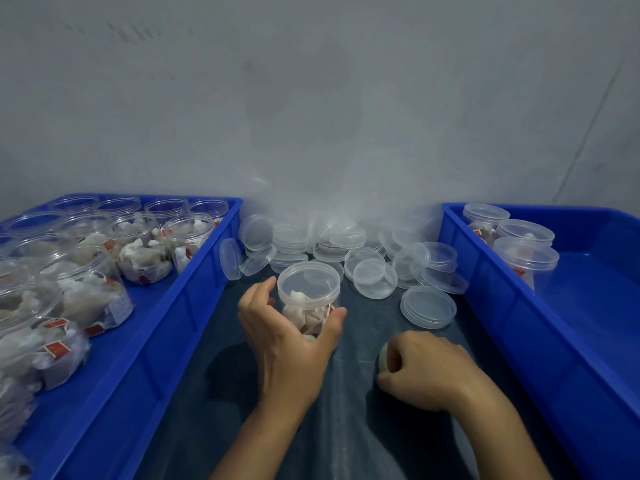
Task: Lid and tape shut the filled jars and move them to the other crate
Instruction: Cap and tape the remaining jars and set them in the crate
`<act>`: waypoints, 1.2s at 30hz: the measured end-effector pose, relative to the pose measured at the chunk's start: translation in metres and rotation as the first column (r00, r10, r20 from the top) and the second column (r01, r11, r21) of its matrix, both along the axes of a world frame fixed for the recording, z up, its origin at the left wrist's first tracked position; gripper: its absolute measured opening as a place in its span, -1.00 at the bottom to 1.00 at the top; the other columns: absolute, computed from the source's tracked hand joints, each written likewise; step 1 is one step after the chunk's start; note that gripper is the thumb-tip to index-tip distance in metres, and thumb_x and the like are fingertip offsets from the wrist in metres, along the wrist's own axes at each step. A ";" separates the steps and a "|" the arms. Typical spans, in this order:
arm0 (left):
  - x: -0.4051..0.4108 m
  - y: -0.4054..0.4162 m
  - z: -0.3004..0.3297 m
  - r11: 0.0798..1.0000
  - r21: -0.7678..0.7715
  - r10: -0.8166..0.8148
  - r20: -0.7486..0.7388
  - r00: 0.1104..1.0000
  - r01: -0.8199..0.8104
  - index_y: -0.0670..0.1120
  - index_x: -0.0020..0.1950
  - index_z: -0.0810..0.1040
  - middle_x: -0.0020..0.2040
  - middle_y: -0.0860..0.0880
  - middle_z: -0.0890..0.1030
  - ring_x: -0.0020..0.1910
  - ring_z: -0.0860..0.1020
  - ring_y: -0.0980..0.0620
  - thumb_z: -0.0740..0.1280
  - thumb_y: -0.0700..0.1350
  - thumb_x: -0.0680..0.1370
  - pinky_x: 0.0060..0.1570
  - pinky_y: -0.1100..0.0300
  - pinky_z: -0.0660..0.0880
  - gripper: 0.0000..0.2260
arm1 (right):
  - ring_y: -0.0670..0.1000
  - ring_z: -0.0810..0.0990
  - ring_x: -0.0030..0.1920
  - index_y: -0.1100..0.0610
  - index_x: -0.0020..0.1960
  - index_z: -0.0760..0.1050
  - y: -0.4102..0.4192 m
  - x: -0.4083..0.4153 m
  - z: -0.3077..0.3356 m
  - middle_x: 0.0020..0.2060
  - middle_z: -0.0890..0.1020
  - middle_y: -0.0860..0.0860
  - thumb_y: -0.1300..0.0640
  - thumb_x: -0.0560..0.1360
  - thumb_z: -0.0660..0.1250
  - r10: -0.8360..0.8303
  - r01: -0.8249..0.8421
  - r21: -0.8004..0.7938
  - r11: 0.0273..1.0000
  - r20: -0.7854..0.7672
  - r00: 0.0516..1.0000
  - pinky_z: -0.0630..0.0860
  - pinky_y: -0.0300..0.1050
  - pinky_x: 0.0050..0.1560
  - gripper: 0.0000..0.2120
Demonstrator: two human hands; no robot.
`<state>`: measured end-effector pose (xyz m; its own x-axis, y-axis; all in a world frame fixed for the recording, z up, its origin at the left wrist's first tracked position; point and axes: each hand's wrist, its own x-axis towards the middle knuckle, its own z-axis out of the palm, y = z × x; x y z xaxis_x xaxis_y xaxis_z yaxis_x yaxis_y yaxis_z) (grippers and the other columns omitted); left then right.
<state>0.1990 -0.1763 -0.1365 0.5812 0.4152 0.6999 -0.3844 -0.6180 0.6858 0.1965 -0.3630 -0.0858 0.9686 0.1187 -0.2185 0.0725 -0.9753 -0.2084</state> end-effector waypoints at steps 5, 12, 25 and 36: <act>-0.008 -0.006 0.001 0.975 0.222 -0.041 0.191 0.981 -0.002 -0.04 0.28 0.51 0.25 -0.03 0.42 0.19 0.38 0.01 0.46 0.01 0.53 0.15 -0.08 0.45 -0.63 | -0.01 0.66 -0.13 0.00 -0.12 0.48 0.007 0.007 -0.004 -0.26 0.70 -0.12 -0.24 0.55 0.22 -0.116 0.052 0.351 0.935 0.163 0.980 0.54 0.00 -0.05 -0.68; -0.015 -0.013 0.005 0.932 0.361 -0.018 0.120 0.993 -0.027 0.02 0.29 0.68 0.14 0.07 0.52 0.02 0.41 0.03 0.37 0.11 0.67 -0.04 0.04 0.46 -0.73 | -0.06 0.41 -0.32 0.05 -0.21 0.54 0.018 0.007 0.000 -0.39 0.45 -0.08 0.04 0.56 0.21 -0.111 -0.023 0.931 0.365 0.068 0.992 0.43 0.04 -0.15 -0.77; -0.028 -0.012 0.025 0.981 0.030 -0.191 0.048 0.980 0.190 -0.08 0.28 0.69 0.06 0.13 0.53 -0.02 0.60 0.08 0.45 -0.02 0.62 -0.07 0.28 0.54 -0.73 | -0.10 0.46 -0.16 0.02 0.25 0.42 0.038 -0.012 -0.002 -0.12 0.51 -0.16 0.18 0.59 0.24 0.097 -0.538 0.323 0.779 0.785 0.612 0.39 -0.14 -0.07 -0.76; -0.030 -0.010 0.030 0.974 -0.028 -0.225 0.064 0.972 0.227 -0.08 -0.04 0.71 -0.09 0.13 0.62 -0.12 0.62 0.12 0.53 -0.23 0.55 -0.13 0.43 0.44 -0.93 | -0.02 0.41 -0.22 0.06 0.14 0.46 0.038 -0.012 -0.003 -0.20 0.48 -0.09 0.19 0.58 0.22 0.118 -0.518 0.257 0.816 0.803 0.584 0.36 -0.07 -0.13 -0.84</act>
